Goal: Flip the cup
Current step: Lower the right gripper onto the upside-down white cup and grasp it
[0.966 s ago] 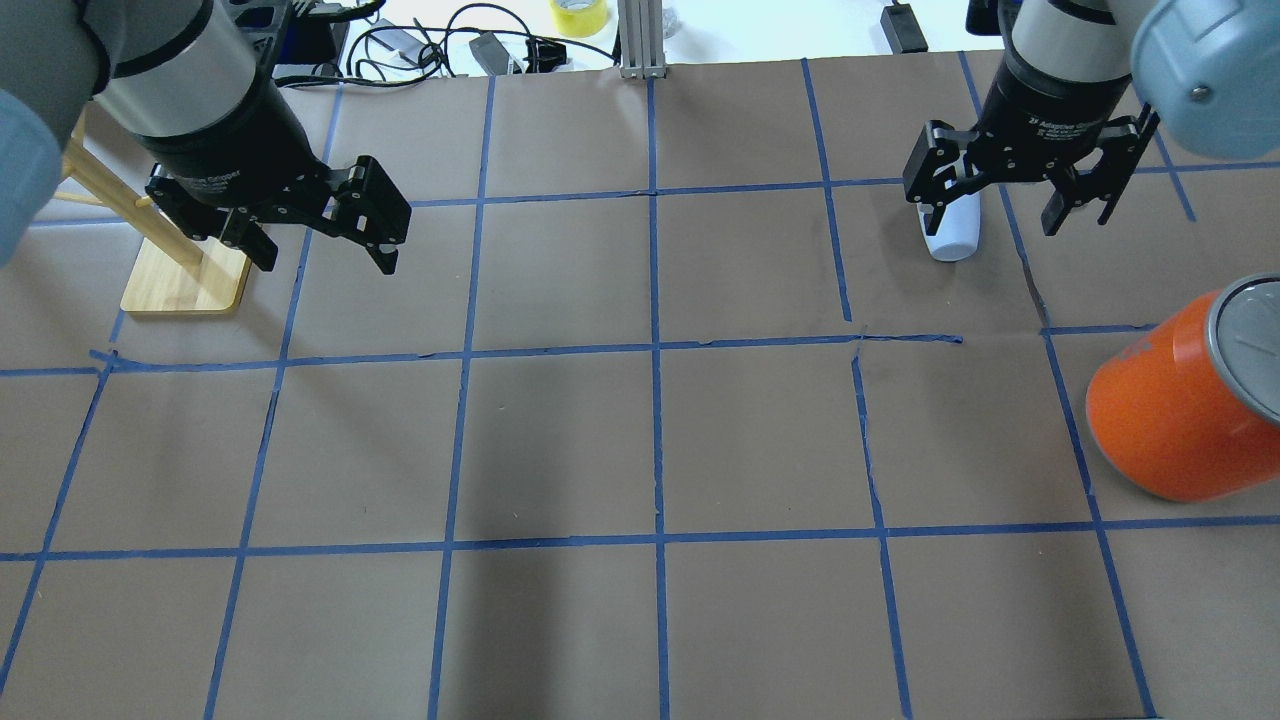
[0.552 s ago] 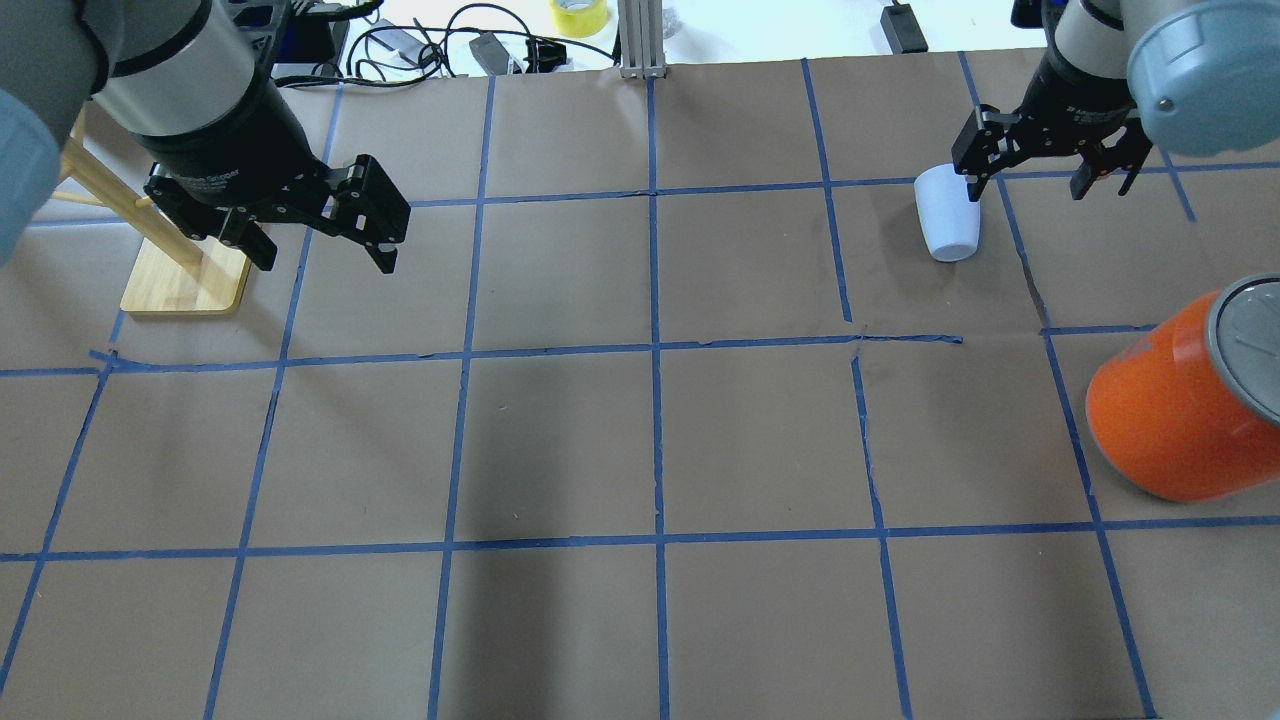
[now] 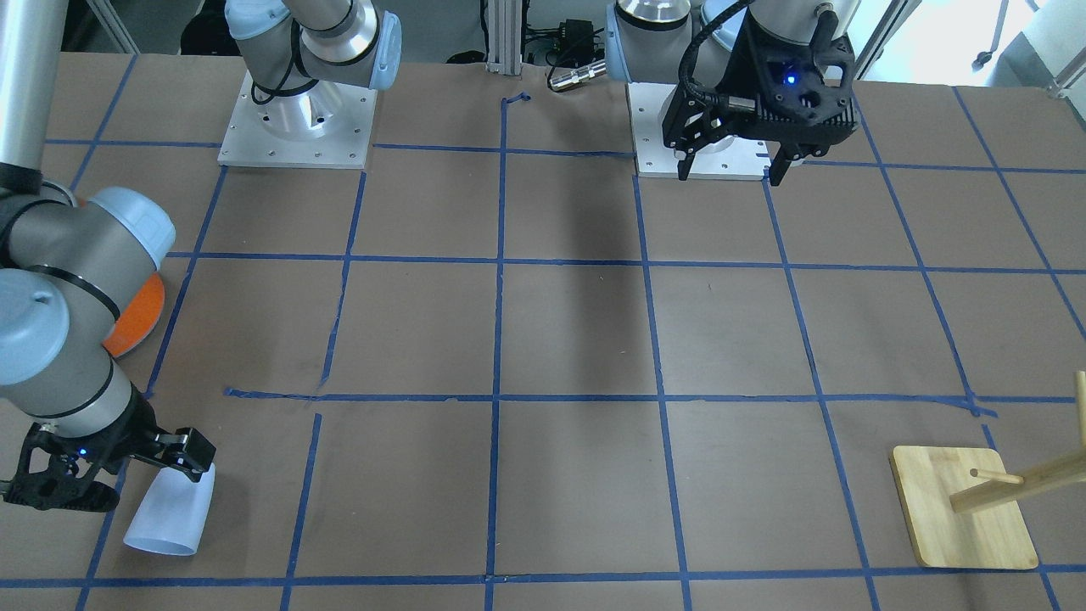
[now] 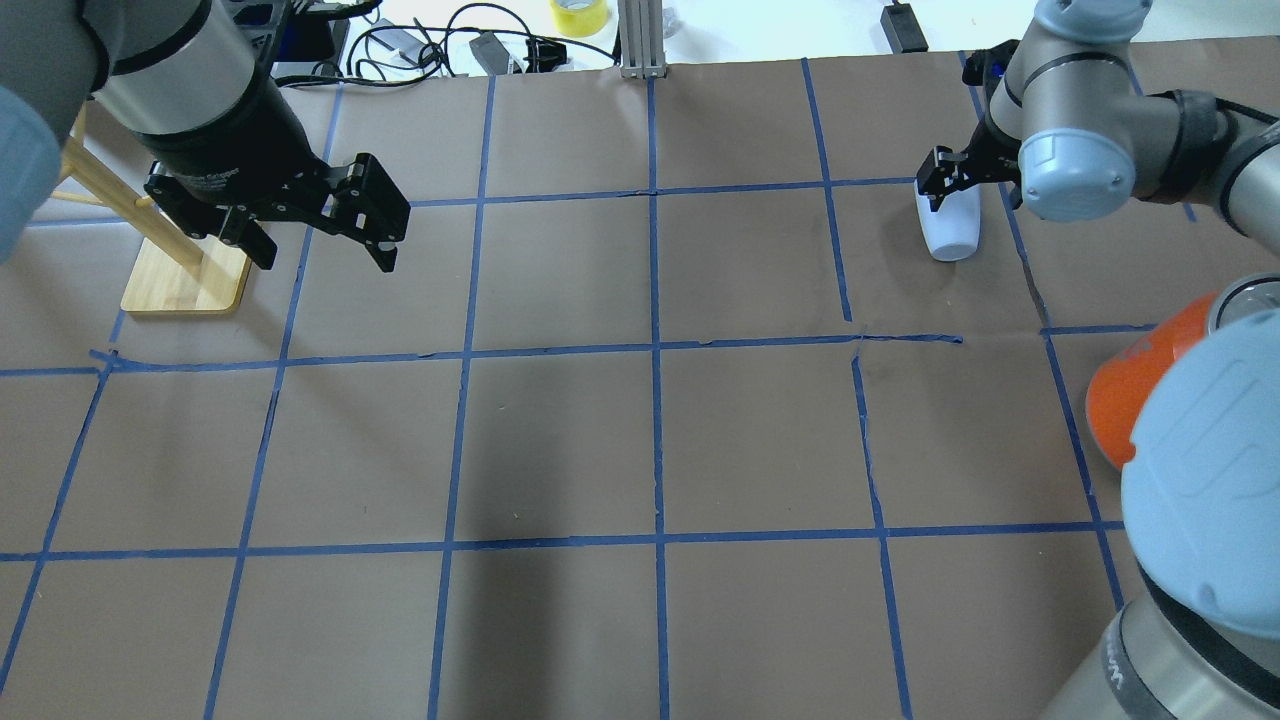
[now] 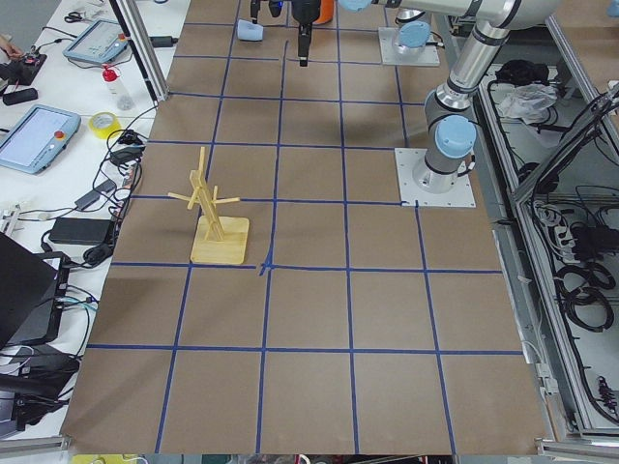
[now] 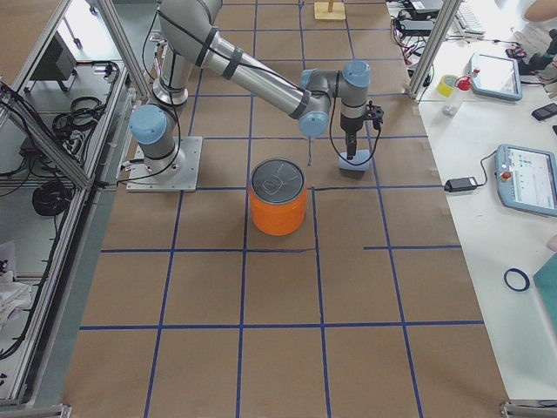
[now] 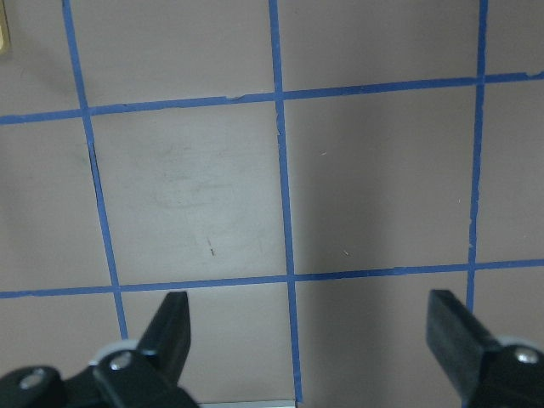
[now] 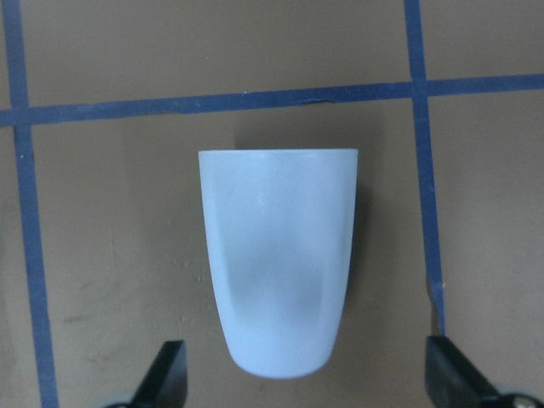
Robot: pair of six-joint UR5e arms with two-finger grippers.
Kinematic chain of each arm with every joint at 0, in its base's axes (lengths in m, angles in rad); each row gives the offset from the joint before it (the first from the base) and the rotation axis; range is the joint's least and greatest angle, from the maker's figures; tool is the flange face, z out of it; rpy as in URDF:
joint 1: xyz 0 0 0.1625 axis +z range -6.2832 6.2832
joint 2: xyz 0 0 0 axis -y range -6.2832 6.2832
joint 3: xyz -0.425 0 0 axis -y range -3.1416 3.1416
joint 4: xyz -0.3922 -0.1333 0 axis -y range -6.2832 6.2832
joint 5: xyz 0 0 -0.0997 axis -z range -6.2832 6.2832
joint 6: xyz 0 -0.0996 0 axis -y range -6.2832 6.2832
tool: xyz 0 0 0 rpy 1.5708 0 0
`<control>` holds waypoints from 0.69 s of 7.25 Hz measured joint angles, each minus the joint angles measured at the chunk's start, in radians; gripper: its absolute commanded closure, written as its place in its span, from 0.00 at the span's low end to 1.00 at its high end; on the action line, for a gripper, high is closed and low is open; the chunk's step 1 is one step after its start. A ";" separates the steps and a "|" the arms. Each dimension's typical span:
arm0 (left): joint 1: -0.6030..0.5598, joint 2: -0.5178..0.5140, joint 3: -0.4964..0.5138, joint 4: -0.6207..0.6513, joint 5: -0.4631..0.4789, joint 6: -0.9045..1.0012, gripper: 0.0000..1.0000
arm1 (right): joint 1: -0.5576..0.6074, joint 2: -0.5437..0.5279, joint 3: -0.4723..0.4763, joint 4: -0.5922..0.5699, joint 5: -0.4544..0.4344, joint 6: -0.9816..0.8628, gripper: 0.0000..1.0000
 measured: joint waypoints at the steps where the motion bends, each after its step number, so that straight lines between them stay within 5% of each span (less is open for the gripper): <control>1: -0.001 0.000 0.000 0.000 -0.001 0.000 0.00 | 0.000 0.022 -0.002 -0.026 0.002 0.004 0.00; 4: -0.001 0.000 0.000 0.000 -0.001 0.000 0.00 | 0.000 0.083 -0.012 -0.051 0.003 0.009 0.03; 5: -0.001 0.000 0.000 0.000 -0.001 0.000 0.00 | 0.000 0.095 -0.014 -0.056 0.002 0.009 0.44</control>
